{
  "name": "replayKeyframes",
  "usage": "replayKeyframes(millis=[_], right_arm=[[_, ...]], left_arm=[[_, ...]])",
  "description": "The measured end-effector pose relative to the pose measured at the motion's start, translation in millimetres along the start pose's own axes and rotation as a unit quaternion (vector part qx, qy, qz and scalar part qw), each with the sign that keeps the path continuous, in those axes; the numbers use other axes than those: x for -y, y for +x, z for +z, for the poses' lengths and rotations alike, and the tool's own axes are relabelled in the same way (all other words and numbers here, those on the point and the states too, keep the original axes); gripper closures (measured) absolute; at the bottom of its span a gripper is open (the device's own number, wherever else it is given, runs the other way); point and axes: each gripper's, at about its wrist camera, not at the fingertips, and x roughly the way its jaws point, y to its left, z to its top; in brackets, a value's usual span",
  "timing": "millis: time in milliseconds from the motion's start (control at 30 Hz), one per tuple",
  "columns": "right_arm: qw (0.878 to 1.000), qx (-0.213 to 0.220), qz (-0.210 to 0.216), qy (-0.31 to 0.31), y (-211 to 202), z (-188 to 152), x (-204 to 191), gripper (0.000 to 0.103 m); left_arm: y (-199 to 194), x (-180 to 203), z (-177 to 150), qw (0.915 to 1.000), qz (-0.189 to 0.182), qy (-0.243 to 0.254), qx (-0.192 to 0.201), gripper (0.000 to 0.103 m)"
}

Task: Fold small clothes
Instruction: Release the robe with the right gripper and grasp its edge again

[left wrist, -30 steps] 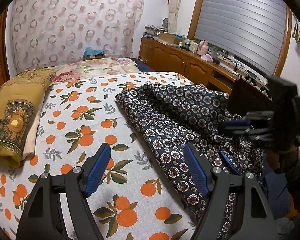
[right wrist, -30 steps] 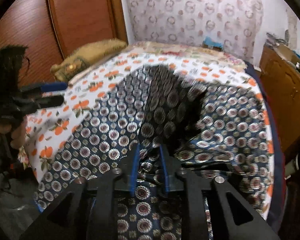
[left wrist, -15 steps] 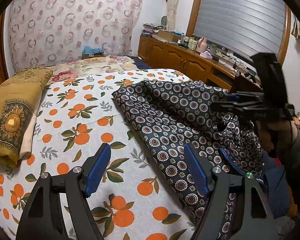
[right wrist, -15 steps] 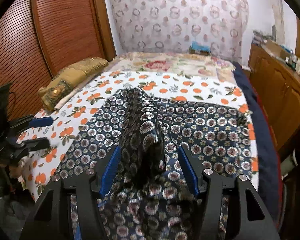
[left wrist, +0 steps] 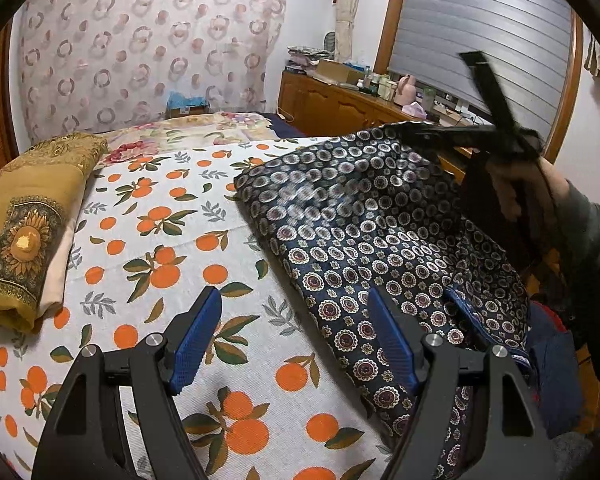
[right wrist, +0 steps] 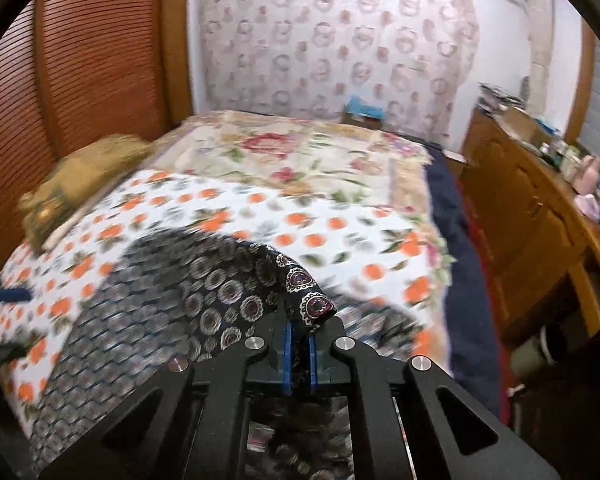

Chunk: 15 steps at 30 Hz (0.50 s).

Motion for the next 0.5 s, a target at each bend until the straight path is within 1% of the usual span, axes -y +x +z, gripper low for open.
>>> replayKeyframes(millis=[67,167,200,267,300,367,400,500], right_arm=[[1.0,-0.01,-0.015,0.012,13,6,12,0.097],[0.998,-0.045,-0.029,0.036,34,9,26,0.096],[0.997,-0.052,-0.032,0.043,38,8,28,0.092],[0.996,-0.053,-0.053,0.052,36,6,32,0.071],[0.996,-0.048,-0.054,0.055,31,5,33,0.068],[0.996,-0.04,-0.059,0.058,20,3,28,0.053],[0.995,-0.038,-0.066,0.057,14,0,25,0.051],[0.998,-0.022,-0.053,0.036,-16,-16,5,0.051]], left_arm=[[0,-1,0,1.0,-0.008,-0.003,0.001,0.026],[0,-1,0,1.0,-0.004,-0.003,0.004,0.021],[0,-1,0,1.0,-0.003,-0.002,0.005,0.02],[0,-2,1,1.0,-0.003,-0.006,0.004,0.013],[0,-3,1,0.9999,-0.005,-0.009,0.005,0.013],[1,-4,1,0.9999,-0.008,-0.012,0.004,0.012],[2,-4,1,0.9999,-0.01,-0.013,0.001,0.012],[3,-2,2,0.9999,-0.012,-0.012,-0.001,0.012]])
